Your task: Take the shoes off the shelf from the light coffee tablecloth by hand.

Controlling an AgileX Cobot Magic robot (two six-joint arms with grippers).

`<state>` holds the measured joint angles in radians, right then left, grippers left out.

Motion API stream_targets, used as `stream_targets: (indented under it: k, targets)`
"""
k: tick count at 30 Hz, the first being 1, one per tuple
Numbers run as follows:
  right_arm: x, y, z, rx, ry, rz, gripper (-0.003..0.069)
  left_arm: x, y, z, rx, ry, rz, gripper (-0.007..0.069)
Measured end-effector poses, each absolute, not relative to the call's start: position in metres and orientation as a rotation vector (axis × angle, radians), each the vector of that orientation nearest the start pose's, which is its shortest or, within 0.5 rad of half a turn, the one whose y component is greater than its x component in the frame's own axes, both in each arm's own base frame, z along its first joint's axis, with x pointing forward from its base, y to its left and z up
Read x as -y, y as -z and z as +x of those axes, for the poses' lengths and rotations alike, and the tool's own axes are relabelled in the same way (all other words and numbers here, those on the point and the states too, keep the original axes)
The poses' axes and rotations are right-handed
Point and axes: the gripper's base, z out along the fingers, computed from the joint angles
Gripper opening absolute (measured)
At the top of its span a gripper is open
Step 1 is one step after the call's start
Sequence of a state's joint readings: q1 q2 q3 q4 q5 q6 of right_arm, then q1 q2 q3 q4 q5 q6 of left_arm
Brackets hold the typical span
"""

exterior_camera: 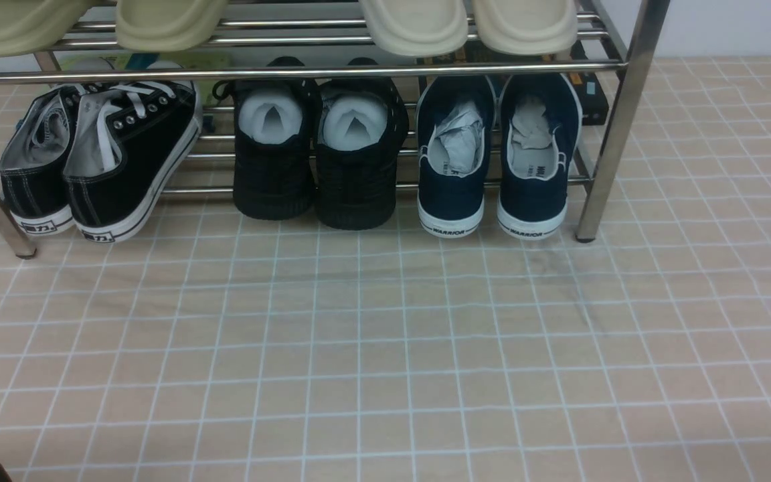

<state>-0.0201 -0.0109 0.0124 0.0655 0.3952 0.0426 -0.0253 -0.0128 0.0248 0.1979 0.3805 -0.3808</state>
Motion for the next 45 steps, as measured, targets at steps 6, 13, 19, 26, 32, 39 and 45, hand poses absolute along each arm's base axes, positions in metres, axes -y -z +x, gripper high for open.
stream_targets:
  k: [6, 13, 19, 26, 32, 39, 45]
  targets:
    - [-0.006, -0.175, 0.052, -1.859, -0.246, 0.225, 0.0240, -0.005, -0.172, 0.052, -1.858, 0.085, -0.210, 0.0240]
    - [-0.021, -0.179, 0.052, -1.757, -0.821, 0.633, 0.0240, -0.005, -0.172, 0.052, -1.858, 0.085, -0.210, 0.0240]
    - [-0.024, -0.186, 0.053, -1.664, -0.975, 0.724, 0.0226, -0.005, -0.172, 0.052, -1.858, 0.085, -0.210, 0.0240]
    - [-0.026, -0.250, 0.048, -1.611, -0.751, 0.336, 0.0006, -0.005, -0.172, 0.052, -1.858, 0.085, -0.210, 0.0240]
    - [-0.036, -0.300, 0.081, -1.896, -0.676, 0.129, -0.0001, -0.005, -0.172, 0.052, -1.858, 0.085, -0.210, 0.0240]
    - [-0.046, -0.298, 0.159, -2.574, -0.778, -0.071, 0.0003, -0.005, -0.172, 0.052, -1.858, 0.085, -0.210, 0.0240]
    - [-0.074, -0.303, 0.231, -2.658, -0.931, -0.312, 0.0004, -0.005, -0.172, 0.052, -1.858, 0.085, -0.210, 0.0240]
